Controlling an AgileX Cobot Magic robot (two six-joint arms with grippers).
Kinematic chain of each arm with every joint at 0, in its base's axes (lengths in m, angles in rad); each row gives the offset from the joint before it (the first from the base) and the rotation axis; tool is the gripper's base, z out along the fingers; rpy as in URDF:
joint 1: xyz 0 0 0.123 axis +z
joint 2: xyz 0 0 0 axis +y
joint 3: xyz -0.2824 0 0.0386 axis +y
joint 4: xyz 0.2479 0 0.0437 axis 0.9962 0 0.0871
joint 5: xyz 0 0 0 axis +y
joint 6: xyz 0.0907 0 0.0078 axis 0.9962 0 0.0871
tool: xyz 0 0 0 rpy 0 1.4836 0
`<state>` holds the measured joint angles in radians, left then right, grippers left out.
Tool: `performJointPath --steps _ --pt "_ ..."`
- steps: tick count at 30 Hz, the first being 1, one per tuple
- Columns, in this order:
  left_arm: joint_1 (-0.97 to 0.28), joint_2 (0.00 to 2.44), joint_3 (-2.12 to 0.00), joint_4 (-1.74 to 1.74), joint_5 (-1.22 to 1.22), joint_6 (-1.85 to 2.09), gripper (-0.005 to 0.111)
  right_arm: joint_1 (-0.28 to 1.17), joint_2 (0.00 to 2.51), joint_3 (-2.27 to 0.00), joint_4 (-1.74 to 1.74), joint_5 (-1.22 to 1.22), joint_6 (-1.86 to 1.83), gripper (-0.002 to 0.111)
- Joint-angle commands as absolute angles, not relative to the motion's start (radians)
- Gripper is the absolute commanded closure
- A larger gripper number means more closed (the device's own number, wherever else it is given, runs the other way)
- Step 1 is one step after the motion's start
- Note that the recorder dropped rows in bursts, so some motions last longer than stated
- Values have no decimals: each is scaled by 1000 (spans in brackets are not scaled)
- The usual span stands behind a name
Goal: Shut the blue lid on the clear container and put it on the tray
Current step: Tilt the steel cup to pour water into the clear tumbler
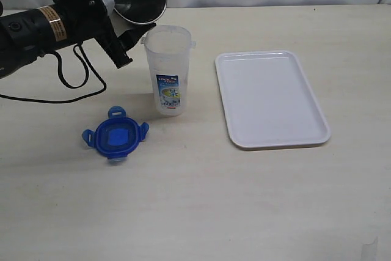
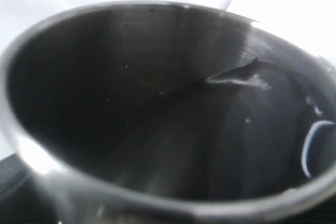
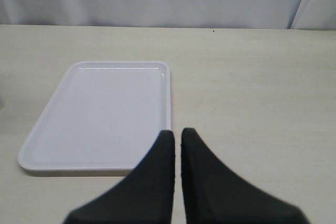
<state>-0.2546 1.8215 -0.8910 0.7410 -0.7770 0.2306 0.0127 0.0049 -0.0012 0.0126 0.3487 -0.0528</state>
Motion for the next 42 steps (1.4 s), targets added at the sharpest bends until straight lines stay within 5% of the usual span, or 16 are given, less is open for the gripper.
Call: performJointPath --steps 1,42 --pt "-257 1809 -910 718 -853 271 107 14 0 0 15 346 -60 104" --pt "-257 1809 -910 713 -879 448 107 14 0 0 15 346 -60 104"
